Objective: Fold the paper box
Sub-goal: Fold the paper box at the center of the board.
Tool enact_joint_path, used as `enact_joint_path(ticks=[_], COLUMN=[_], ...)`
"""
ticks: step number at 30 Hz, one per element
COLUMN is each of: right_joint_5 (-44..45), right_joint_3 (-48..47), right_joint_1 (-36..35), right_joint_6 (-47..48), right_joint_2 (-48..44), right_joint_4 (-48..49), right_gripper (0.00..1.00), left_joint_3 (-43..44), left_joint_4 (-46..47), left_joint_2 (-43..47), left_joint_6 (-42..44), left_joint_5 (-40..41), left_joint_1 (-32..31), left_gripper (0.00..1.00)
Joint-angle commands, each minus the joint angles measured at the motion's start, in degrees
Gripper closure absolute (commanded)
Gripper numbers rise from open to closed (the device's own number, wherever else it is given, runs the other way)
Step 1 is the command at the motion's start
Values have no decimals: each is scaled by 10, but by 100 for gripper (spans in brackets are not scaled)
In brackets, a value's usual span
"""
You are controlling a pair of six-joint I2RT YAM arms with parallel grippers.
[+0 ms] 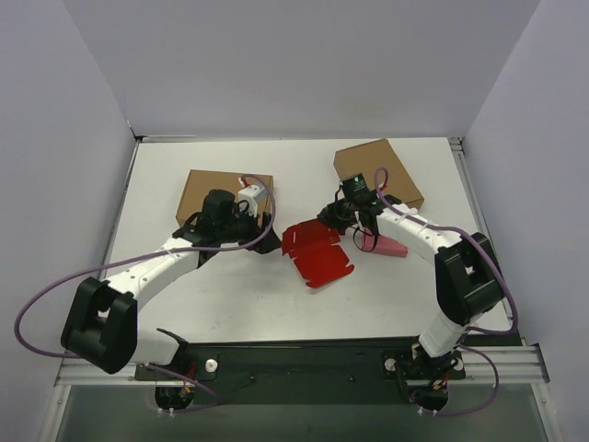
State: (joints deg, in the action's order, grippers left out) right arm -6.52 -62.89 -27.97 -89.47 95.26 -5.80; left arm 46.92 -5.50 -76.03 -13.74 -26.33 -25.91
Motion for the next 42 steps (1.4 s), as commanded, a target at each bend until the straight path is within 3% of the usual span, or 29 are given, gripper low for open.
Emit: enact_joint_path(ticks=[1, 13, 22, 27, 34, 42], right_joint_5=[39, 62, 80, 83, 83, 82], right_joint_3=[2, 15, 45, 52, 56, 57], right_joint_1=[-7, -21, -25, -27, -30, -31], right_joint_6=[22, 33, 33, 32, 33, 37], right_joint_2=[-1, -4, -18, -25, -35, -42], right_joint_4=[-25, 2, 41, 45, 41, 38], right_gripper=[100, 100, 100, 100, 100, 100], left_joint_3=[50, 85, 94, 92, 103, 125], left_joint_4=[46, 85, 81, 89, 108, 142], left_joint_2=[-39, -113, -145, -158, -188, -225], left_joint_6=[9, 1, 6, 6, 5, 1], left_joint_5=[32, 62, 68, 64, 52, 19], left_joint_1=[-31, -51, -62, -67, -70, -70], left_gripper=[29, 33, 53, 53, 45, 48])
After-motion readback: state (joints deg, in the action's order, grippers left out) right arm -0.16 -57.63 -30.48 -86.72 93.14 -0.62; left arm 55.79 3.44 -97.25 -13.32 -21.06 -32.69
